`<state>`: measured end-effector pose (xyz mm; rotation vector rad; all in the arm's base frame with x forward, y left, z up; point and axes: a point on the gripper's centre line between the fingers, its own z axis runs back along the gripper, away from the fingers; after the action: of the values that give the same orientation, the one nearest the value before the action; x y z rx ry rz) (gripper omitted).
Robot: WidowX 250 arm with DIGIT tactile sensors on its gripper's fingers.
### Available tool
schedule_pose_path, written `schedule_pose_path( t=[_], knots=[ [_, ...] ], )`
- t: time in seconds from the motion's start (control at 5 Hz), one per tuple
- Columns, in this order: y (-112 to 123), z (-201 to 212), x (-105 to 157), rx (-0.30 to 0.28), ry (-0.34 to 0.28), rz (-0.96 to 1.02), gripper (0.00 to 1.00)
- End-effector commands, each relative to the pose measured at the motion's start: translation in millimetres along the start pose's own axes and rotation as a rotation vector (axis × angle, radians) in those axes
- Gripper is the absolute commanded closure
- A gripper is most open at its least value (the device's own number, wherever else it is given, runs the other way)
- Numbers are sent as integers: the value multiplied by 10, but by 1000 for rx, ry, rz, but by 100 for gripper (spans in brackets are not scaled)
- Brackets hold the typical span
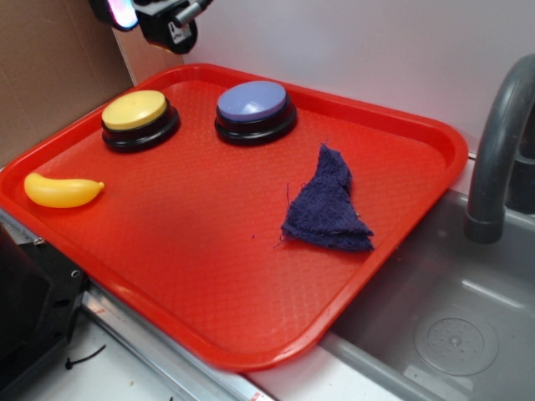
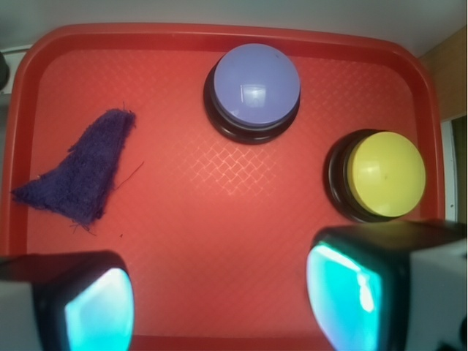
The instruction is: Push the purple button.
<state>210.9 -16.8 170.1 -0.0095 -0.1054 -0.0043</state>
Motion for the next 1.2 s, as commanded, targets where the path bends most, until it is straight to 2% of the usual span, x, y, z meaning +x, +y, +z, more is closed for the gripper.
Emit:
schedule_pose_path(
  t=[0.0,0.2,0.4,0.6,1.0],
  knots=[
    [42,-28,349,55,-148,-27,0],
    [132,-226,600,62,-232,20,0],
    [311,-470,762,58,-233,123,0],
    [421,-610,819,44,-231,180,0],
    [498,-898,961,35,-199,229,0]
  ],
)
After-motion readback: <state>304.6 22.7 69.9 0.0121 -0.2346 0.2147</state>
